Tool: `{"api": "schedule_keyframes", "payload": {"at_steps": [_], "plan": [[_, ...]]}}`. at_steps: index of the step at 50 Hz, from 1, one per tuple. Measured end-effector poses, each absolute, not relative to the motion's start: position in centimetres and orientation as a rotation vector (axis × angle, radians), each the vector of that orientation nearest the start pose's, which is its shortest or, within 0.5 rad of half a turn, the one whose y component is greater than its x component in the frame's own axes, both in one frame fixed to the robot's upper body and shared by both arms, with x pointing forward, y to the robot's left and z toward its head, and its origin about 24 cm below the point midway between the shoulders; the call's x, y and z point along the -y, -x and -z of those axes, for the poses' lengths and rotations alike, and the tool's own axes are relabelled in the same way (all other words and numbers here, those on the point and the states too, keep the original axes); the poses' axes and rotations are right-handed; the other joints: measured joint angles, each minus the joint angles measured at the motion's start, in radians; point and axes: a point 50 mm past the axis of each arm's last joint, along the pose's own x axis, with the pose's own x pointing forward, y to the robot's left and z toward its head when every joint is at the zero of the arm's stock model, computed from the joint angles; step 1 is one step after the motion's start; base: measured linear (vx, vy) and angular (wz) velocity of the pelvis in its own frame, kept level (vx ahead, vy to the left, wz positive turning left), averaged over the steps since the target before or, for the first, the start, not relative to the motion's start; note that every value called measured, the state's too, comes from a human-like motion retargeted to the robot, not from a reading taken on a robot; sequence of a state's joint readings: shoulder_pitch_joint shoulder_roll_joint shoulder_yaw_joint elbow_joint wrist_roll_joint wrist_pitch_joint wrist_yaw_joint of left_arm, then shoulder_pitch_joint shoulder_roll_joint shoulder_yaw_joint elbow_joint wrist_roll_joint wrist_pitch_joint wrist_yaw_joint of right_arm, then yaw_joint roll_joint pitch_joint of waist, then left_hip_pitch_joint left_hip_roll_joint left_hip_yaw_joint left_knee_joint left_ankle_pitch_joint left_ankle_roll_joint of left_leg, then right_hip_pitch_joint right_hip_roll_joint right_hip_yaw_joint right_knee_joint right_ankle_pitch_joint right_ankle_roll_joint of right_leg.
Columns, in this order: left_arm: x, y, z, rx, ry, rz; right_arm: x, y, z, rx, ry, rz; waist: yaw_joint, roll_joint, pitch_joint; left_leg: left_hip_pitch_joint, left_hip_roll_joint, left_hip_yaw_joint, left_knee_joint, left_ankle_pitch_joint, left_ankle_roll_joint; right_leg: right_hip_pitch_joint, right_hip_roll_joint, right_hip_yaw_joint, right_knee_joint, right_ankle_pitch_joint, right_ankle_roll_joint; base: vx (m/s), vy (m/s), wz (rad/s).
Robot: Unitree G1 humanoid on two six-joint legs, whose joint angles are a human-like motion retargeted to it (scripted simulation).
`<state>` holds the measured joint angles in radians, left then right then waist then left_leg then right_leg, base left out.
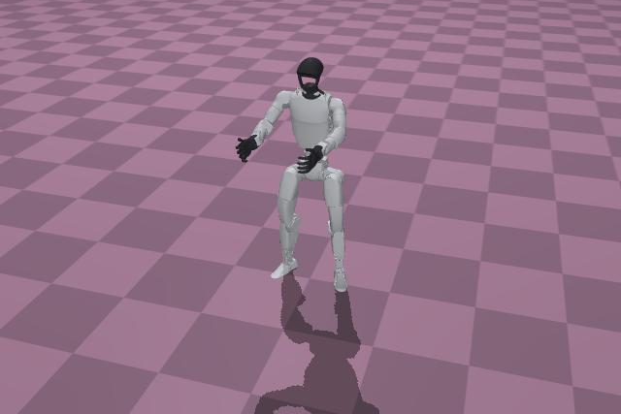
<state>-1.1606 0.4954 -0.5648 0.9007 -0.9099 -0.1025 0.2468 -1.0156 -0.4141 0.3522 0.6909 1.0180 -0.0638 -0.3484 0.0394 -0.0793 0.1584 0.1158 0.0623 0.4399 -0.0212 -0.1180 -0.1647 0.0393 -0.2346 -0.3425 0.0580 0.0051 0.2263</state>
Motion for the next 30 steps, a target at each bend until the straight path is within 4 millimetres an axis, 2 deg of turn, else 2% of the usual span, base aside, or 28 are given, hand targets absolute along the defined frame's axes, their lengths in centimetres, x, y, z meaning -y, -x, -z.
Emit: {"api": "schedule_keyframes", "payload": {"at_steps": [4,8,13,16,18,24,27,30], "plan": [[-16.5,-42.1,-23.2,0.177,0.001,-0.084,14.7,-41.1,-22.2,0.149,-0.381,0.075,-0.011,0.004,0.01,-0.002,0.0,0.003,-0.006,0.006,0.001,-0.005,0.003,0.002,-0.004,0.005,0.001,0.0,0.0,0.0],[-15.7,-42.3,-25.9,0.261,-0.162,-0.103,14.0,-41.4,-25.5,0.244,-0.244,0.1,-0.021,0.009,0.016,-0.006,0.001,0.006,-0.012,0.012,0.0,-0.013,0.005,0.005,-0.005,0.01,0.006,0.0,0.0,0.0],[-13.9,-40.9,-31.7,0.565,-0.42,-0.118,13.2,-40.1,-31.4,0.535,0.014,0.137,-0.025,0.012,0.012,-0.008,0.002,0.013,-0.013,0.012,-0.004,-0.02,0.006,0.01,-0.003,0.012,0.015,0.0,0.0,0.0],[-12.8,-38.9,-34.6,0.785,-0.57,-0.099,12.5,-38.2,-34.4,0.754,0.221,0.135,-0.025,0.015,0.001,-0.006,0.003,0.018,-0.01,0.008,-0.008,-0.02,0.006,0.015,-0.002,0.011,0.022,0.04,0.0,-0.05],[-12.2,-37.3,-35.8,0.924,-0.668,-0.07,12.0,-36.6,-35.9,0.903,0.371,0.133,-0.024,0.017,-0.009,-0.004,0.004,0.022,-0.007,0.004,-0.009,-0.02,0.006,0.018,-0.001,0.01,0.026,0.07,0.0,-0.09],[-11.0,-31.8,-36.2,1.299,-0.965,0.026,11.1,-31.4,-37.4,1.332,0.78,0.135,-0.021,0.026,-0.047,0.001,0.01,0.033,0.003,-0.011,-0.015,-0.021,0.011,0.028,0.003,0.004,0.036,0.08,-0.01,-0.1],[-10.8,-29.1,-35.3,1.479,-1.086,0.065,10.9,-28.7,-36.9,1.532,0.937,0.11,-0.016,0.031,-0.056,0.0,0.019,0.041,0.006,-0.014,-0.022,-0.025,0.021,0.034,0.004,0.002,0.036,0.06,-0.03,-0.13],[-10.7,-26.8,-33.8,1.637,-1.179,0.118,10.7,-26.3,-35.6,1.7,1.056,0.052,-0.012,0.034,-0.059,-0.002,0.027,0.046,0.008,-0.016,-0.029,-0.031,0.029,0.038,0.005,0.002,0.036,0.0,0.0,0.0]]}}
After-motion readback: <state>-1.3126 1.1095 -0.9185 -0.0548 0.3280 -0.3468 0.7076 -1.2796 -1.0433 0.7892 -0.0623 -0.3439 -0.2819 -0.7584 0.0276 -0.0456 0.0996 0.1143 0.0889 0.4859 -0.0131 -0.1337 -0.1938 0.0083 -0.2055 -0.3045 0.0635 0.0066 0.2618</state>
